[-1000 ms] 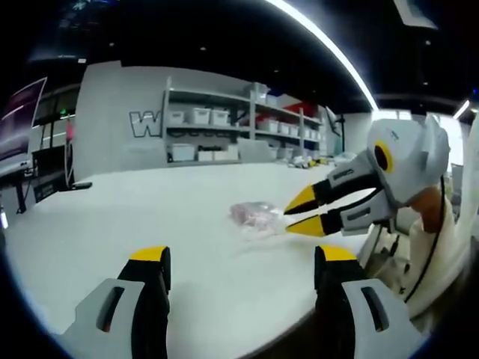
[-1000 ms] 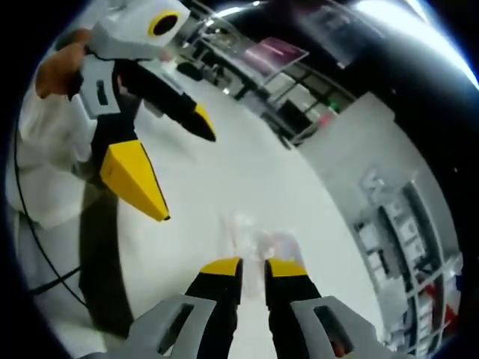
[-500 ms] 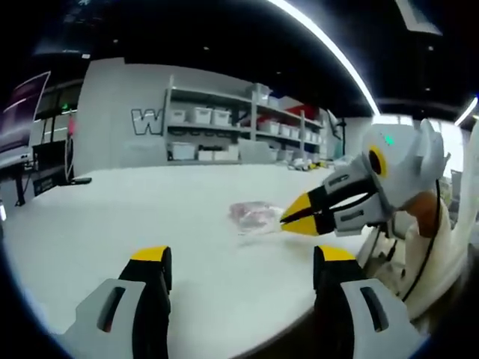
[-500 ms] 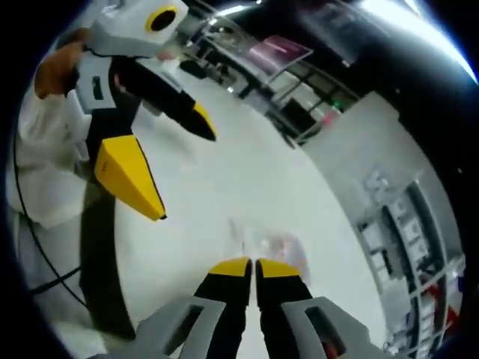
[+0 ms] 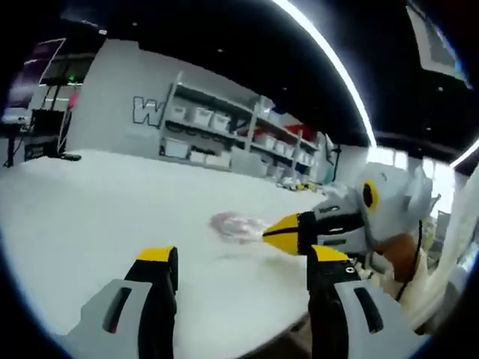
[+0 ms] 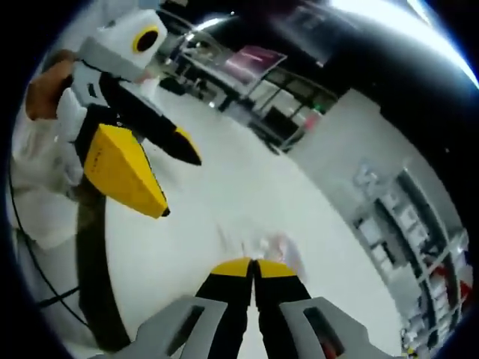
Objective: Open the resealable bag by pulling the two sides of the seal apart until the entire bag opening is separated and visibly accessible.
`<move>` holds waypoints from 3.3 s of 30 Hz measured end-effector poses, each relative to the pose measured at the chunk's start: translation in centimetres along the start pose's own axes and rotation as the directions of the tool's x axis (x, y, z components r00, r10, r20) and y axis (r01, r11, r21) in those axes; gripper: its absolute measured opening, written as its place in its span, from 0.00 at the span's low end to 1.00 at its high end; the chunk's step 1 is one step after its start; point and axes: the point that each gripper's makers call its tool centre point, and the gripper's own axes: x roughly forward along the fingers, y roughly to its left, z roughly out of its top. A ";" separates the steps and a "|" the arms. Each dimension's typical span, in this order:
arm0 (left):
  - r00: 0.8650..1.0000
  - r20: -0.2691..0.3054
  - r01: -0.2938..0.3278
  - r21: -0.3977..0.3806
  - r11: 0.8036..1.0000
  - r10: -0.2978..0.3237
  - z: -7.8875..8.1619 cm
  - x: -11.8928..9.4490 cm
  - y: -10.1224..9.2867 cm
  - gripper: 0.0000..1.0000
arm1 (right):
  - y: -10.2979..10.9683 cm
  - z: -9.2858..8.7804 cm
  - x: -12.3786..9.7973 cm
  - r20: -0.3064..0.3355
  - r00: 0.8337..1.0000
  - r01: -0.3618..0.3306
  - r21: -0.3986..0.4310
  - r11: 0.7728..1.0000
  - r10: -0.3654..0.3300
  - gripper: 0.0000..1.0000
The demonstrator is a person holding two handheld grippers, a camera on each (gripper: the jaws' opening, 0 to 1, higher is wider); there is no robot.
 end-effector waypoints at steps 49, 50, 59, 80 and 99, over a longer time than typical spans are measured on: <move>0.999 0.027 0.032 -0.623 0.782 -0.020 -1.3 6.2 -0.2 0.23 | -1.6 0.8 -0.9 0.297 0.955 -0.103 0.394 0.913 -0.021 0.00; 0.999 0.025 0.031 -0.620 0.784 -0.020 -1.3 6.2 -0.2 0.23 | -1.7 0.8 -1.0 0.301 0.953 -0.102 0.400 0.911 -0.025 0.00; 1.000 0.017 0.024 -0.605 0.796 -0.017 -1.4 6.7 -0.1 0.20 | -1.4 0.6 -0.9 0.307 0.952 -0.117 0.408 0.906 -0.016 0.00; 1.000 -0.006 0.006 -0.572 0.820 -0.012 -1.4 6.9 0.0 0.24 | -1.6 0.7 -1.0 0.332 0.943 -0.137 0.446 0.885 -0.021 0.00; 1.000 -0.014 -0.005 -0.525 0.851 -0.003 -1.6 7.1 -0.1 0.22 | -1.9 0.7 -1.2 0.344 0.938 -0.141 0.469 0.872 -0.033 0.00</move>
